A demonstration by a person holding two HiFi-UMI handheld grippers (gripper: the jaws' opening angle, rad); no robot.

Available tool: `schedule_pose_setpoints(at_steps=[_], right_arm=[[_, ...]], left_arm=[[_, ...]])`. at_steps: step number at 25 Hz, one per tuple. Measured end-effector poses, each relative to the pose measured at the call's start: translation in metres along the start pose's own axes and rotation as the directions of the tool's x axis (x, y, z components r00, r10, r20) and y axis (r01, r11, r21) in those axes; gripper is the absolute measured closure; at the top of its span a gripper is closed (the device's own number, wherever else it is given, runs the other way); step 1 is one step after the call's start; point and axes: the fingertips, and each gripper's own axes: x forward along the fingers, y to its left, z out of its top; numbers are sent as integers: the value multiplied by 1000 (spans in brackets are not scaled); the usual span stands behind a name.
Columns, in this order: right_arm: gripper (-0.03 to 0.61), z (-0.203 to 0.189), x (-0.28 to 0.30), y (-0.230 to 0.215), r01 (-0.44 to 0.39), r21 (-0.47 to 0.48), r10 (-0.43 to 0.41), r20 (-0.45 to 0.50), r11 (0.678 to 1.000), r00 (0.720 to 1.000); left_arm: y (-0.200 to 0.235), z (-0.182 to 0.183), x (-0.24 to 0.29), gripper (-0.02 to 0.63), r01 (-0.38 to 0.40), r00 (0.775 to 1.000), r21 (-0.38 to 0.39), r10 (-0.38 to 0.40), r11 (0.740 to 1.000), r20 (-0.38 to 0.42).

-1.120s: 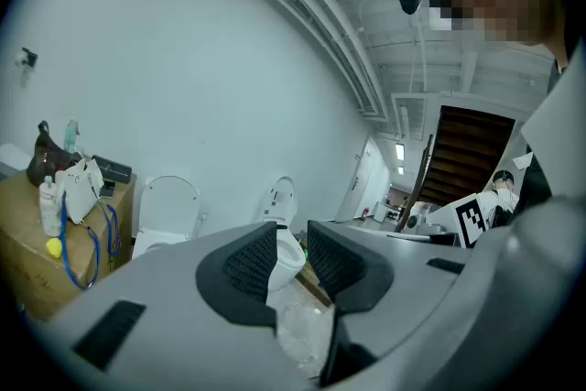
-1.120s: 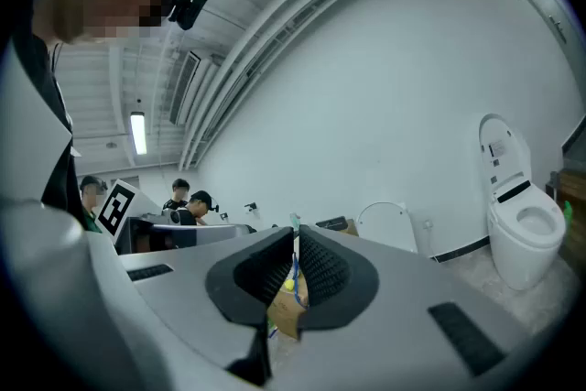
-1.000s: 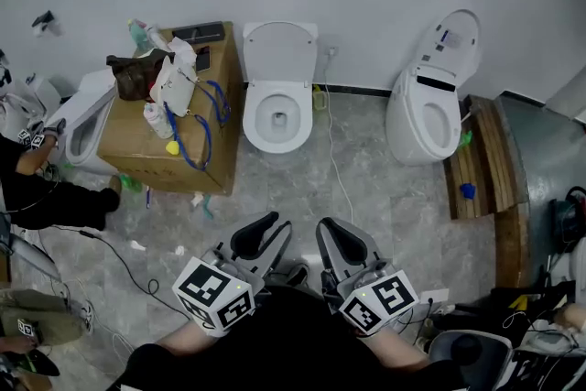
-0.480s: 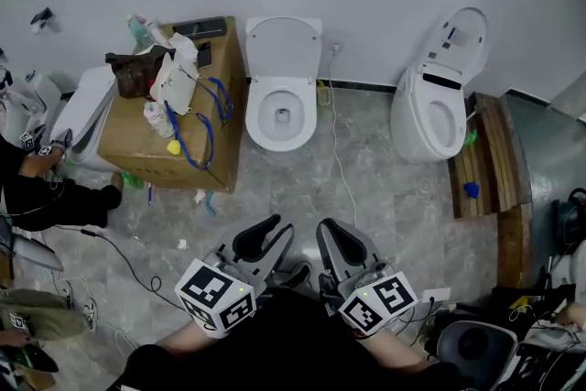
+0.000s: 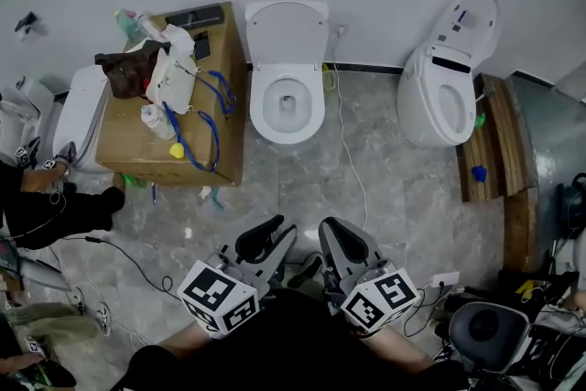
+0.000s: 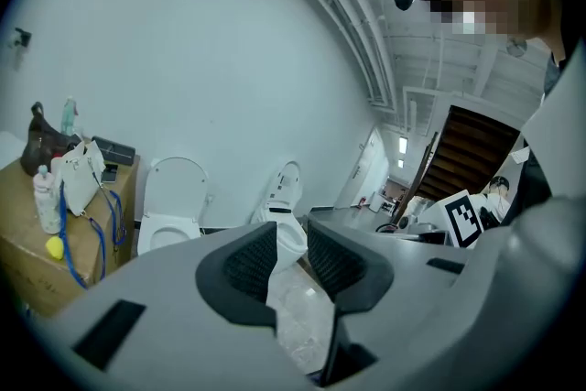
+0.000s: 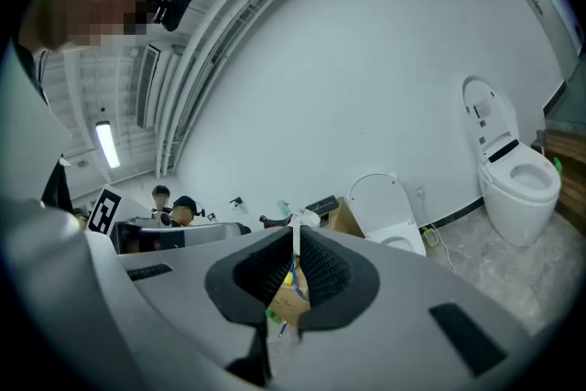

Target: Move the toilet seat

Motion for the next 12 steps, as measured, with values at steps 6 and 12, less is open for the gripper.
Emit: schedule_pose_setpoints(at_steps=[6,12], right_arm=[[534,23,48,8,68,-6,-68,32,998,997],[534,43,82,24,107,-49,-104,55,993,993]], left_arm=[[52,40,-9,502,49,998,4,-49,999,50],[89,74,-13,502,92,991,18,-94,996,92]])
